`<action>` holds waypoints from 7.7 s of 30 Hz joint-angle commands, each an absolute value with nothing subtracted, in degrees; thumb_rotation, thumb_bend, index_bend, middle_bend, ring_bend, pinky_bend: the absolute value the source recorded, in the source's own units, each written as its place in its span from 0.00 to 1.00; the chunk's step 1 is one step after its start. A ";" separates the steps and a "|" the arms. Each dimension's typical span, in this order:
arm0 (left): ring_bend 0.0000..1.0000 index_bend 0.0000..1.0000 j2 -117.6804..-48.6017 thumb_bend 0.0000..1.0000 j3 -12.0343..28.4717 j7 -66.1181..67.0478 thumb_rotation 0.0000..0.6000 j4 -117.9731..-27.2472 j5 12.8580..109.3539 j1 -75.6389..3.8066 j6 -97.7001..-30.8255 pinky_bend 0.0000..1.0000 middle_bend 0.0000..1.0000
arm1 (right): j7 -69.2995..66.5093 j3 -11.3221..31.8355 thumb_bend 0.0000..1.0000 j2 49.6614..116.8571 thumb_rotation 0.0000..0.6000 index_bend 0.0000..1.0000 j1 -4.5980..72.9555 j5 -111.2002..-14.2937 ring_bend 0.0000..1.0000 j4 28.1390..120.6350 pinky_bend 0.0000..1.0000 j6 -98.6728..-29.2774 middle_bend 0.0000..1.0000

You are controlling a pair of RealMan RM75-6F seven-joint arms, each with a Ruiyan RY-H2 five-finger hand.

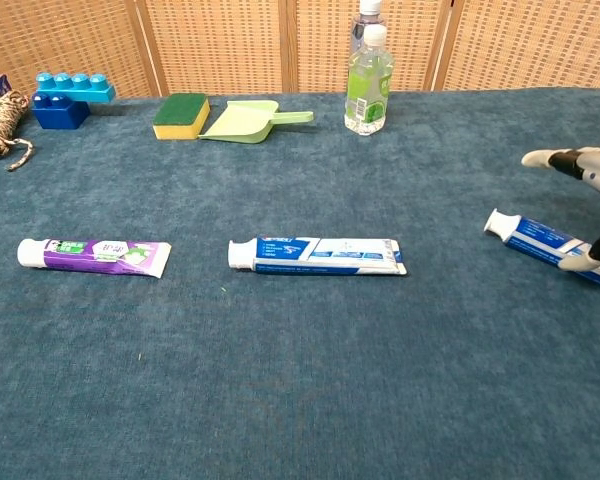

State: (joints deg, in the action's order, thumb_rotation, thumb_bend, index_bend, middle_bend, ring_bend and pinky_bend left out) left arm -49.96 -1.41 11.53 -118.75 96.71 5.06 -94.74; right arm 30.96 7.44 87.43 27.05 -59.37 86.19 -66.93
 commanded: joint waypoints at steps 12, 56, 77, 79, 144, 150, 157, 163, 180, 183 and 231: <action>0.07 0.20 -49.31 0.44 -2.06 11.34 1.00 -119.28 98.20 5.88 -95.77 0.11 0.11 | 31.05 6.13 0.15 87.06 1.00 0.00 27.85 -62.65 0.00 78.74 0.17 -65.38 0.00; 0.07 0.20 -49.74 0.44 -2.04 8.74 1.00 -117.21 97.82 6.09 -96.09 0.11 0.10 | 36.11 7.31 0.23 81.46 1.00 0.31 29.84 -49.73 0.00 85.27 0.18 -60.45 0.05; 0.06 0.20 -49.71 0.44 -2.09 8.92 1.00 -117.44 97.92 6.33 -96.38 0.11 0.10 | 36.29 6.75 0.24 82.39 1.00 0.35 31.21 -45.27 0.00 80.09 0.19 -57.64 0.06; 0.06 0.20 -49.70 0.44 -2.09 8.78 1.00 -117.43 97.89 6.45 -96.59 0.11 0.10 | 36.62 6.80 0.24 82.51 1.00 0.36 31.67 -44.86 0.00 79.92 0.19 -57.13 0.06; 0.06 0.19 -49.15 0.44 -1.60 10.65 1.00 -119.37 98.62 5.06 -94.24 0.12 0.10 | -15.22 11.15 0.45 69.10 1.00 0.94 27.78 -66.13 0.65 88.52 0.71 -41.97 0.69; 0.09 0.20 -48.14 0.44 -0.59 11.79 1.00 -120.85 98.02 2.15 -90.27 0.14 0.12 | -23.31 10.43 0.45 65.58 1.00 0.94 26.61 -72.99 0.66 91.89 0.71 -42.11 0.70; 0.10 0.21 -47.43 0.44 0.84 11.31 1.00 -121.89 95.71 -3.23 -82.40 0.17 0.13 | -28.68 9.25 0.45 62.77 1.00 0.94 25.32 -78.01 0.67 95.66 0.72 -44.78 0.72; 0.10 0.21 -46.78 0.44 2.74 8.23 1.00 -122.52 92.69 -9.31 -74.29 0.18 0.13 | -29.38 8.22 0.45 61.20 1.00 0.94 24.37 -79.66 0.68 98.99 0.73 -47.39 0.72; 0.10 0.21 -48.23 0.41 7.26 2.16 1.00 -122.15 83.59 -23.35 -57.64 0.19 0.12 | -27.30 5.47 0.45 60.53 1.00 0.95 23.93 -80.95 0.69 105.85 0.73 -50.46 0.72; 0.09 0.22 -50.16 0.41 8.27 0.30 1.00 -121.39 81.77 -26.21 -54.67 0.19 0.11 | -27.10 5.22 0.45 60.60 1.00 0.95 24.06 -81.22 0.69 107.53 0.73 -50.83 0.72; 0.02 0.19 -66.94 0.41 10.60 4.99 1.00 -120.20 62.31 -45.73 -44.28 0.18 0.01 | -21.59 5.30 0.45 67.70 1.00 0.95 29.05 -77.77 0.69 116.71 0.73 -50.72 0.72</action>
State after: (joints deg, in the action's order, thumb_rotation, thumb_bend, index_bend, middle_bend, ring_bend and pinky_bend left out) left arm -66.93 10.62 5.01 -120.16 62.36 -45.70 -44.31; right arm -21.65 5.30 67.66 29.01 -77.83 116.73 -50.73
